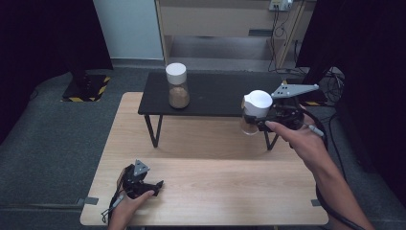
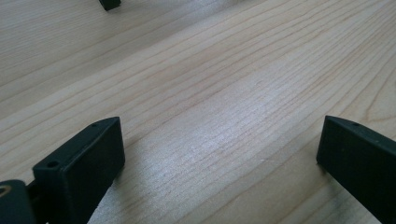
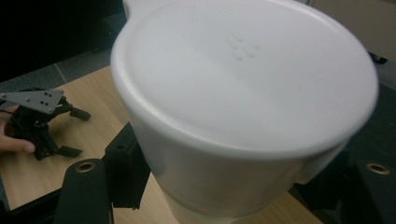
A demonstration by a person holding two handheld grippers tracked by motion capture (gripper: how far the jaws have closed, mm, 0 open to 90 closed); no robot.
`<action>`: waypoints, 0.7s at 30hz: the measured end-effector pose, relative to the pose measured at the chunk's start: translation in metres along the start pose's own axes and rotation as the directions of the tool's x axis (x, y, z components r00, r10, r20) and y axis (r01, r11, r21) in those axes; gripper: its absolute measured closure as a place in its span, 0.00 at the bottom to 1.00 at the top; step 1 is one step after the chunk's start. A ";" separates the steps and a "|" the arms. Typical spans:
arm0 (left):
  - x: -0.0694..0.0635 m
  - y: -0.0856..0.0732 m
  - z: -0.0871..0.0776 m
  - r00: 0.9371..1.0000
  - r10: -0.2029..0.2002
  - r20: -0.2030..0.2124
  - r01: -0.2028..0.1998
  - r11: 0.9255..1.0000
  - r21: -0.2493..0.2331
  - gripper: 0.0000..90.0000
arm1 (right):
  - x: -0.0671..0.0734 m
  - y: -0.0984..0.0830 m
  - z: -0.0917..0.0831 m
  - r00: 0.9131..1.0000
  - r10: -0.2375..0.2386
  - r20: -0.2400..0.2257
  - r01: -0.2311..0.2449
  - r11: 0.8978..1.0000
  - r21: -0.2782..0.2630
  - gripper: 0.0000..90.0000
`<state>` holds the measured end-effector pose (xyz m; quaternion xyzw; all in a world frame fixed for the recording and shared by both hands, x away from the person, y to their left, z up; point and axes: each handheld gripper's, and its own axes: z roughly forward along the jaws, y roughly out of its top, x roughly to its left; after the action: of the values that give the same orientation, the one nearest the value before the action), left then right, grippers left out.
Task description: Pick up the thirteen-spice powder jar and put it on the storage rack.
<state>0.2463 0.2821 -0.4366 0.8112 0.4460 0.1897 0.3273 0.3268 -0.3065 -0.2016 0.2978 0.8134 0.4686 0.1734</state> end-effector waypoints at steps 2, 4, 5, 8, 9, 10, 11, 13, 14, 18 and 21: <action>0.000 0.000 0.000 1.000 0.000 0.000 0.000 1.000 0.000 0.00 | -0.002 0.005 0.001 1.000 0.000 0.005 0.000 1.000 0.000 0.35; 0.000 0.000 0.000 1.000 -0.001 0.001 0.001 1.000 0.000 0.00 | -0.005 0.009 0.003 1.000 -0.001 0.009 0.001 1.000 0.000 0.35; 0.000 0.000 0.000 1.000 -0.001 0.002 0.001 1.000 0.000 0.00 | -0.006 0.012 0.005 1.000 -0.002 0.011 0.002 1.000 0.001 0.35; 0.000 0.000 0.000 1.000 -0.001 0.001 0.001 1.000 0.000 0.00 | -0.009 0.019 0.009 1.000 -0.006 0.017 0.006 1.000 0.003 0.35; 0.000 0.000 0.000 1.000 -0.001 0.002 0.001 1.000 0.000 0.00 | -0.010 0.022 0.011 1.000 -0.008 0.020 0.008 1.000 0.005 0.35; 0.000 0.000 0.000 1.000 -0.001 0.001 0.001 1.000 -0.001 0.00 | -0.011 0.025 0.013 1.000 -0.009 0.023 0.009 1.000 0.006 0.35; 0.000 0.000 0.000 1.000 -0.001 0.001 0.001 1.000 -0.001 0.00 | -0.012 0.028 0.014 1.000 -0.010 0.026 0.010 1.000 0.006 0.35; 0.000 0.000 0.000 1.000 -0.001 0.001 0.001 1.000 -0.001 0.00 | -0.015 0.032 0.017 1.000 -0.010 0.029 0.010 1.000 0.005 0.35; 0.000 0.000 0.000 1.000 -0.001 0.001 0.001 1.000 0.000 0.00 | -0.016 0.034 0.019 0.999 -0.009 0.031 0.009 1.000 0.003 0.35; 0.000 0.000 0.000 1.000 -0.001 0.001 0.001 1.000 -0.001 0.00 | -0.019 0.042 0.026 0.999 -0.005 0.043 0.005 1.000 0.004 0.35; 0.000 0.000 0.000 1.000 -0.001 0.001 0.001 1.000 -0.001 0.00 | -0.022 0.044 0.030 0.999 0.003 0.051 -0.003 1.000 -0.001 0.35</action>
<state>0.2464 0.2821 -0.4368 0.8108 0.4463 0.1893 0.3280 0.3751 -0.2841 -0.1785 0.3108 0.8081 0.4615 0.1934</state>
